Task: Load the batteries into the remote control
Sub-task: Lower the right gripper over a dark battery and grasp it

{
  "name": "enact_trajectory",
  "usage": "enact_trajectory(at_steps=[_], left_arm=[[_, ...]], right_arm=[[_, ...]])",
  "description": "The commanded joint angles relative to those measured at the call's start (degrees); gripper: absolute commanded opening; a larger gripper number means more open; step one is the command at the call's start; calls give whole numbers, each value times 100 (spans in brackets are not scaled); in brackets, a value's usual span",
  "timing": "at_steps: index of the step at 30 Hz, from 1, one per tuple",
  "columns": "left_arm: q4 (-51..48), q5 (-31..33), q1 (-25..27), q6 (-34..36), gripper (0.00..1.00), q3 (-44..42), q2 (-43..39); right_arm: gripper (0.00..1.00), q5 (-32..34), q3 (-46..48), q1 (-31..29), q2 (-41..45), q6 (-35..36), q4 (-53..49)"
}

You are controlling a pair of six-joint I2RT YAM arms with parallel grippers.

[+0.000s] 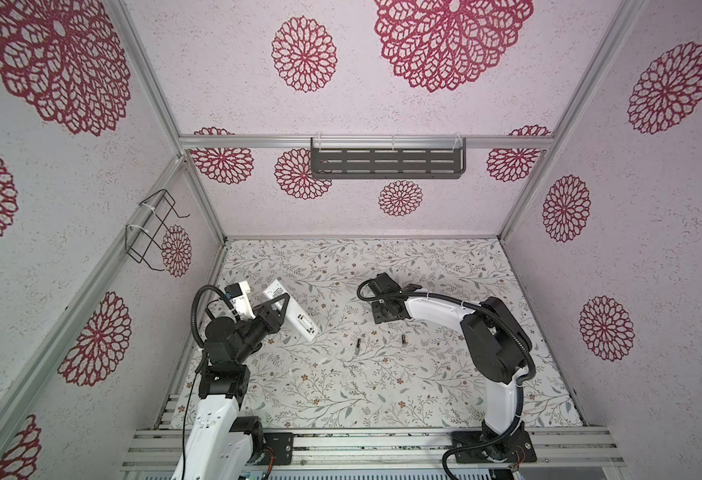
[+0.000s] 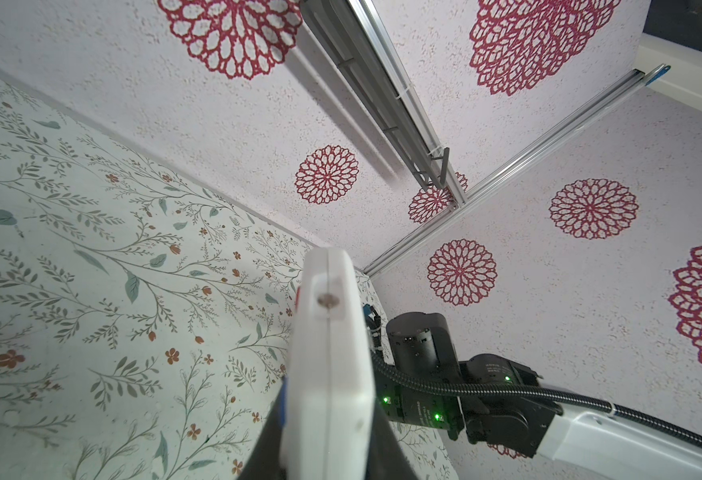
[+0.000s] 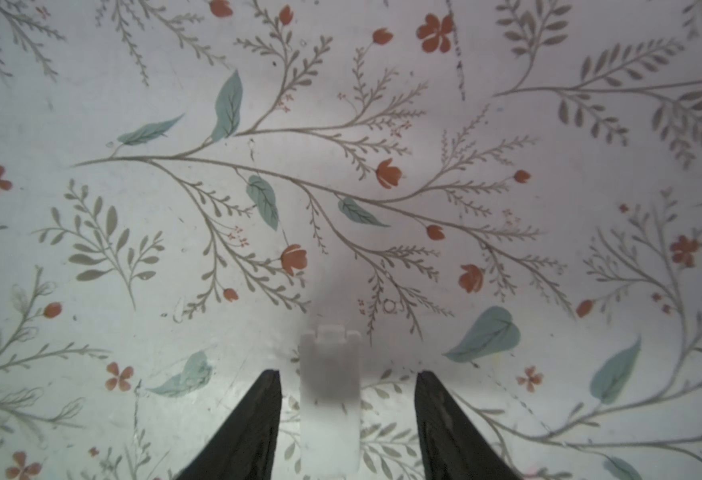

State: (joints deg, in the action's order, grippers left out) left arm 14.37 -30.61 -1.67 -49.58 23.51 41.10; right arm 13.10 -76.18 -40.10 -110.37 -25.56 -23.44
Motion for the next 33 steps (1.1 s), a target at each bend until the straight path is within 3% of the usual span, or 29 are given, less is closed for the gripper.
enact_trajectory(at_steps=[1, 14, 22, 33], left_arm=[[290, -35, -17, -34, 12, -21, -71], [338, -107, -11, -47, 12, 10, -1], [347, -30, -17, -35, 12, 6, -57], [354, -50, -17, -5, 12, 36, -43]], right_arm=[[56, 260, 264, 28, 698, -46, -90], [57, 136, 2057, 19, 2101, -384, 86], [57, -68, 2256, 28, 2057, -330, 179], [47, -469, 2379, 28, 1740, -266, 513]])
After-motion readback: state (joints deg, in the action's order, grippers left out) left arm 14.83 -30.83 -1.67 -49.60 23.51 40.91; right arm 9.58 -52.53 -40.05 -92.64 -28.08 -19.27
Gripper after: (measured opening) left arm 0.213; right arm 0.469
